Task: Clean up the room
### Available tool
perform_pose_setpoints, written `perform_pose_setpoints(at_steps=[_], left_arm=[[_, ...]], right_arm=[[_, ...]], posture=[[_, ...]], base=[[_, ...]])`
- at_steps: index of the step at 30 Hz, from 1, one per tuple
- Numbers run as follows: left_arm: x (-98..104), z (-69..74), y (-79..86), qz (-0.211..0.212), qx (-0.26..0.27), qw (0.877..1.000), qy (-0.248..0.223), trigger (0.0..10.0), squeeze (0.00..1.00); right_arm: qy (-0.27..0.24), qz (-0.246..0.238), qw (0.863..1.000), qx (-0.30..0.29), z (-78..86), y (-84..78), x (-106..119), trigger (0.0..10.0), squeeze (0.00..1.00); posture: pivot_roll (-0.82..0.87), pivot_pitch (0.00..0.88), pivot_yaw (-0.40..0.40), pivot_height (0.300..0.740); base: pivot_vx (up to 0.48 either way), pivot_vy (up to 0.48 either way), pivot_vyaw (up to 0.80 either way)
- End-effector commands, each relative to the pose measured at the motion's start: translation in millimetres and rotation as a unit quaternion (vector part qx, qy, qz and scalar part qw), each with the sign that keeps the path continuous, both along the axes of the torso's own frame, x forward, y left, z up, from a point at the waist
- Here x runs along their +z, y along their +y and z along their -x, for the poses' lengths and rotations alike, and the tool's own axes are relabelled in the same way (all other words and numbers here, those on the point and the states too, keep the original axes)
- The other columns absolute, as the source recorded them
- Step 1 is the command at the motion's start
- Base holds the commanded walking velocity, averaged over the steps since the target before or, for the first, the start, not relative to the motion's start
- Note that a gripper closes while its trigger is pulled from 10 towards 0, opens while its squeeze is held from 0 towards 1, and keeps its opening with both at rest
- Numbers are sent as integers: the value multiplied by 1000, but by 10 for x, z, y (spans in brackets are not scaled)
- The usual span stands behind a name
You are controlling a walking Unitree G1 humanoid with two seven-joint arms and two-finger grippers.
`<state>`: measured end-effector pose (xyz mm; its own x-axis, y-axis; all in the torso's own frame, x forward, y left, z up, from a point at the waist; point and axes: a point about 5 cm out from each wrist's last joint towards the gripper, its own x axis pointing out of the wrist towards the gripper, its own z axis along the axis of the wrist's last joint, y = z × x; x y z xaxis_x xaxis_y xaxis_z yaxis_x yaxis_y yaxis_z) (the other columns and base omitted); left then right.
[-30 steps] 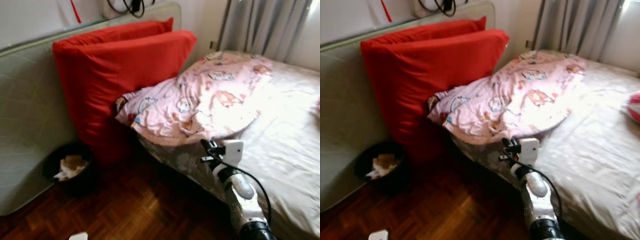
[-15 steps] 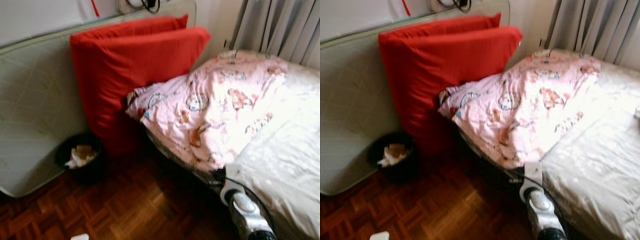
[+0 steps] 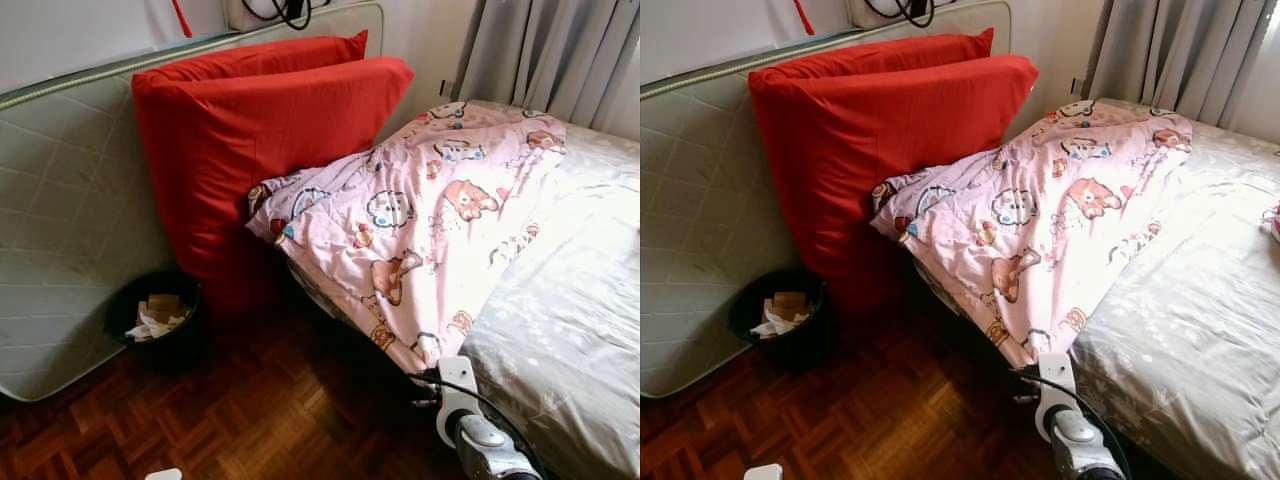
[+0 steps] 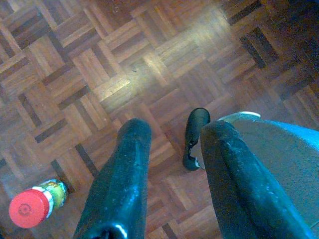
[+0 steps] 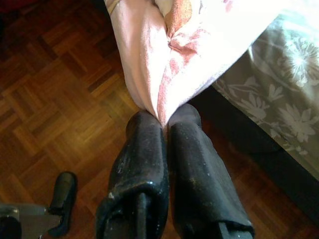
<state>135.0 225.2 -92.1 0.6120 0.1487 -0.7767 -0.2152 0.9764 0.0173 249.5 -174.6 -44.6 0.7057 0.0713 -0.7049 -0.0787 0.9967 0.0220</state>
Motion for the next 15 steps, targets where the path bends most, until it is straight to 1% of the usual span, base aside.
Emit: perform_pose_setpoints(at_steps=[1, 2, 6, 7, 15], left_arm=[[-10, 16, 7, -4, -12, 1000, 12, 10000, 0], [-9, 8, 2, -4, -12, 1000, 12, 10000, 0], [-8, -5, -8, -4, -13, 1000, 12, 10000, 0], [-8, -7, -12, -4, -14, 1000, 12, 10000, 0], [-22, -15, -74, -3, -20, 1000, 17, 10000, 0]], right_arm=[[21, -6, 1000, 13, 70, 56, -60, 10000, 137], [24, -7, 999, 20, 84, 71, -72, 10000, 804], [31, -8, 999, 25, 109, 86, -92, 10000, 820], [32, -7, 999, 26, 114, 87, -96, 10000, 886], [43, -9, 998, 33, 158, 97, -128, 10000, 890]], posture=[[107, 0, 28, 740], [107, 0, 28, 740], [107, 0, 28, 740], [107, 0, 28, 740], [107, 0, 27, 740]], base=[[0, 0, 0], [0, 0, 0], [0, 0, 0], [0, 0, 0], [0, 0, 0]])
